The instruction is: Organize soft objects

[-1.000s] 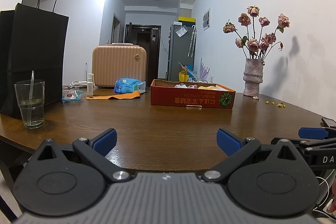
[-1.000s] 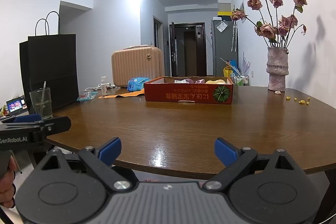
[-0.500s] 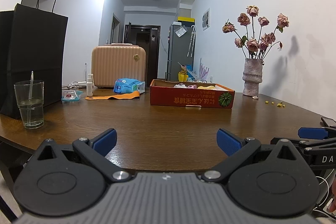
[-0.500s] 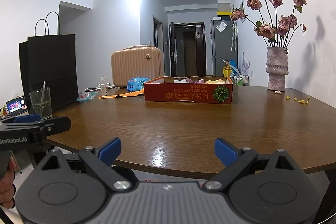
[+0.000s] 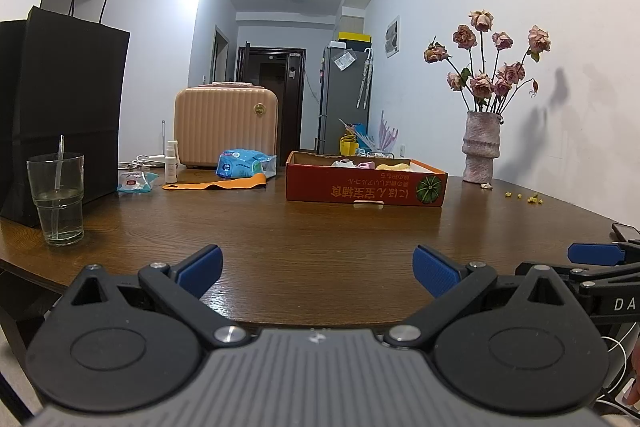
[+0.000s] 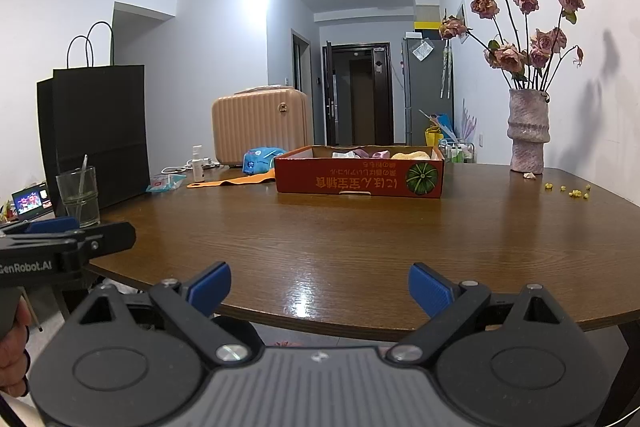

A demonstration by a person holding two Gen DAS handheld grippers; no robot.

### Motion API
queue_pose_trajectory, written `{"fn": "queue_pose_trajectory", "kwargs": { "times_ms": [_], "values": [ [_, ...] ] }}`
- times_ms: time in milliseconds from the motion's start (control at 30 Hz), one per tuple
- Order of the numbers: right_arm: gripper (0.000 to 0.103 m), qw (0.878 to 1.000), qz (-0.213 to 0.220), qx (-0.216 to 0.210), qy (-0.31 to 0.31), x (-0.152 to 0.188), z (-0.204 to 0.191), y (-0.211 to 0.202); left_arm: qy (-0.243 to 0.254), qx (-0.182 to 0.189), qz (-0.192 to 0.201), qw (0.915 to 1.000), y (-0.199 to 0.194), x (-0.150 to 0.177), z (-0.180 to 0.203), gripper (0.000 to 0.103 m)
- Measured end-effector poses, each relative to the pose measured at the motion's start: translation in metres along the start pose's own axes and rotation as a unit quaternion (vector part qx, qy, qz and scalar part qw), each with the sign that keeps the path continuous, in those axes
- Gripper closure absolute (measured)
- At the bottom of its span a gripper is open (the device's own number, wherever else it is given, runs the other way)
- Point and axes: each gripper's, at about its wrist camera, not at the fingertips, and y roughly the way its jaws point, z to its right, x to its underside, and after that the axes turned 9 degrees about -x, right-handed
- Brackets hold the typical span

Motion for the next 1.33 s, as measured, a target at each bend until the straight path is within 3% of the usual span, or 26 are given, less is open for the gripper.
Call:
{"fn": "queue_pose_trajectory", "kwargs": {
  "times_ms": [1333],
  "values": [
    [0.007,1.0,0.004,0.001,-0.003,0.0004,-0.0019,-0.0017,0.005,0.014,0.021,0.9997,-0.006,-0.0034,0.002,0.0]
  ]
}}
